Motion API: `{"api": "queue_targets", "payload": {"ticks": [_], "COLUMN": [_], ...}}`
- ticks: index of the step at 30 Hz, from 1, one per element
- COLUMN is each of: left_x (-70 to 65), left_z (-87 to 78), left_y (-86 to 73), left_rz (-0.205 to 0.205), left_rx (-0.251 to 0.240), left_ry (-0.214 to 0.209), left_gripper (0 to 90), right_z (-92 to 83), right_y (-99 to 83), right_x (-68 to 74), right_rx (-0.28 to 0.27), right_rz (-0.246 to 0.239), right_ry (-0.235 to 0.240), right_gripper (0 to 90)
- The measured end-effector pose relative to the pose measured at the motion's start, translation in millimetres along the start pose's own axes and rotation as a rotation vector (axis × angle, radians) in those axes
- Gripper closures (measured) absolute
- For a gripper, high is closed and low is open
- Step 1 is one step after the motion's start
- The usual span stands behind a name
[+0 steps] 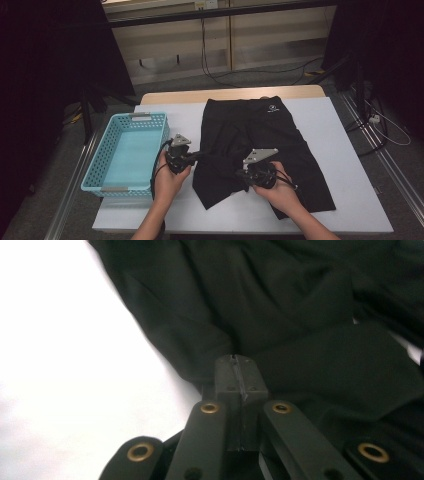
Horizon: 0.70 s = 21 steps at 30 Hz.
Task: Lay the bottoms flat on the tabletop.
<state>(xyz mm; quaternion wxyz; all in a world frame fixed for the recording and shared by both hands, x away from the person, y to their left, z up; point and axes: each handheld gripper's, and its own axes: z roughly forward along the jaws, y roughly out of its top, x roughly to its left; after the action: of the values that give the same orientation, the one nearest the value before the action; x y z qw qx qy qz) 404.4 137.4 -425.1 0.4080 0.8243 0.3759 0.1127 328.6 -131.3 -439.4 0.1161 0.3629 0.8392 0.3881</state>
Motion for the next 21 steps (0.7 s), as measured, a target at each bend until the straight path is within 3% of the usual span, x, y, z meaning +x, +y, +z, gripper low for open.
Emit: {"api": "queue_targets", "payload": {"ticks": [3, 6, 10, 14, 21], "left_x": [5.0, 10.4, 16.4, 16.3, 11.7], "left_z": [-5.0, -9.0, -12.6, -11.2, -0.4], "left_y": [4.3, 5.7, 4.2, 3.4, -0.9], "left_rz": [0.002, -0.011, -0.011, -0.010, 0.006], "left_rx": [-0.010, -0.021, -0.020, -0.012, 0.017], "left_ry": [0.021, 0.038, 0.074, 0.089, 0.078], "left_gripper": [90.0, 90.0, 90.0, 90.0, 90.0], "right_z": [-0.2, -4.0, -11.2, -7.6, 13.3], "right_y": [1.6, 6.3, 11.1, 9.8, 13.1], "right_x": [2.6, 1.6, -9.3, -17.8, -15.4], "right_rx": [-0.008, -0.050, -0.100, -0.078, -0.052], "right_rz": [-0.003, -0.021, 0.011, 0.023, 0.031], "right_ry": [0.003, 0.009, -0.024, -0.066, -0.072], "right_gripper": [80.3, 70.6, 66.3, 66.3, 61.5]}}
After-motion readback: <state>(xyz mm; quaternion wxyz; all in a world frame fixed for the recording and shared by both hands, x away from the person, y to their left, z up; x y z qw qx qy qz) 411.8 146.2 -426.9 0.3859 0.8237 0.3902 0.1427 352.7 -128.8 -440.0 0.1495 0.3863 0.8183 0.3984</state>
